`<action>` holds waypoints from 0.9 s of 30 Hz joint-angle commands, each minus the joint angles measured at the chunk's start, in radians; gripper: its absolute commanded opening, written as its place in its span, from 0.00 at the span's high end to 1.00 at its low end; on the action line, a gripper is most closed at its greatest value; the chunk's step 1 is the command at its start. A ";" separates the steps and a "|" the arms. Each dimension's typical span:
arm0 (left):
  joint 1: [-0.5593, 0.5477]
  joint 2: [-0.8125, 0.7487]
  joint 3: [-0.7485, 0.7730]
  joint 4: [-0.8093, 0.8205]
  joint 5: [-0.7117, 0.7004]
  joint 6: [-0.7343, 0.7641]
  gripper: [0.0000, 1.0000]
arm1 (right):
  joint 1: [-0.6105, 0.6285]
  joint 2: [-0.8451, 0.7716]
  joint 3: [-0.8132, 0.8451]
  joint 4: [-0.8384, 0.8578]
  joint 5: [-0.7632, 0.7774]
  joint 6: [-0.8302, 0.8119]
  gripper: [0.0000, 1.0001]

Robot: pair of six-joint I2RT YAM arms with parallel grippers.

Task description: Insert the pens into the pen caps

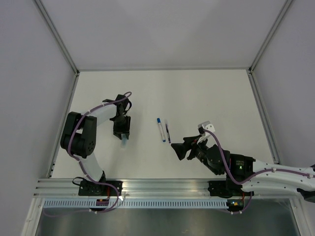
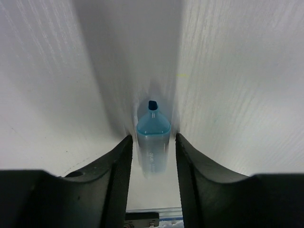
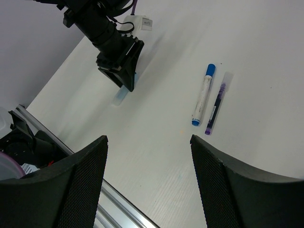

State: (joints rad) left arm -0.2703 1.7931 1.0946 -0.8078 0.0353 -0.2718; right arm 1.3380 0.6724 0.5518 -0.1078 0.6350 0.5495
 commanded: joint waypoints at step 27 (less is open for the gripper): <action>-0.026 -0.230 -0.171 0.306 0.143 -0.130 0.98 | 0.003 0.117 0.034 0.126 -0.121 -0.100 0.23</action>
State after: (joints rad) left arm -0.2905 1.6455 0.9531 -0.6445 0.0761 -0.3401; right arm 1.3380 0.7143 0.5522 -0.0410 0.5407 0.4797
